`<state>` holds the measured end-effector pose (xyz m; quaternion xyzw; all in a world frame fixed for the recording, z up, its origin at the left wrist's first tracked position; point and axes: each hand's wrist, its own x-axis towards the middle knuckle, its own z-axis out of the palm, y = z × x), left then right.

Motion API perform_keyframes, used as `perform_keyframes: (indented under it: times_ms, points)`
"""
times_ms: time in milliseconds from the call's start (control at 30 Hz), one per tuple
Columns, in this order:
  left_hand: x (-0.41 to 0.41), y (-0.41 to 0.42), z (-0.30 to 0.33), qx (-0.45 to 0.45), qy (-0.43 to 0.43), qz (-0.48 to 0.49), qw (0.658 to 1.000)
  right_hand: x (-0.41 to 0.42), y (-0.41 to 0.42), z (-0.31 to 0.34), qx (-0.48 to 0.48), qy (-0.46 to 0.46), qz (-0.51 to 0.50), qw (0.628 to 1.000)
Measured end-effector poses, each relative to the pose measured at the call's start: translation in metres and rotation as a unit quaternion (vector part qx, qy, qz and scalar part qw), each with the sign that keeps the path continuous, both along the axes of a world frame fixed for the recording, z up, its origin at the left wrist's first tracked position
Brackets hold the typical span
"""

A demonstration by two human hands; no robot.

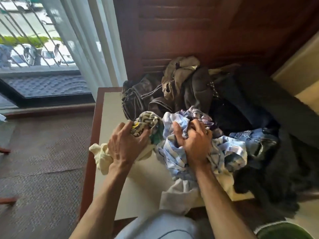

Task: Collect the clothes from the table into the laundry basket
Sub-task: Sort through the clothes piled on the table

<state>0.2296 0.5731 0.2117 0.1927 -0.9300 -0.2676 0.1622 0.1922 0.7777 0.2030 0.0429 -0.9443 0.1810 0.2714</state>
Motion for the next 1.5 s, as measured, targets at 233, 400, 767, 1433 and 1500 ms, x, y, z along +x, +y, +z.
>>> perform_keyframes:
  times_ms: [233, 400, 767, 1433, 1500]
  points:
    - [0.000, 0.070, 0.092, 0.060, 0.119, -0.110, 0.985, 0.060, 0.081, 0.114, -0.057, 0.139, -0.104, 0.983]
    - [0.028, 0.157, 0.112, 0.100, 0.123, -0.212, 0.964, 0.128, 0.165, 0.128, -0.043, 0.133, -0.226, 0.964]
    - [0.144, 0.396, 0.066, 0.070, 0.053, -0.423, 0.902, 0.292, 0.341, 0.061, -0.084, 0.009, -0.430, 0.899]
    - [0.208, 0.614, 0.018, 0.010, -0.036, -0.549, 0.835, 0.441, 0.544, -0.101, -0.281, -0.115, -0.596, 0.744]
    - [0.212, 0.630, 0.012, 0.015, -0.064, -0.571, 0.818, 0.450, 0.544, -0.105, -0.260, -0.112, -0.607, 0.743]
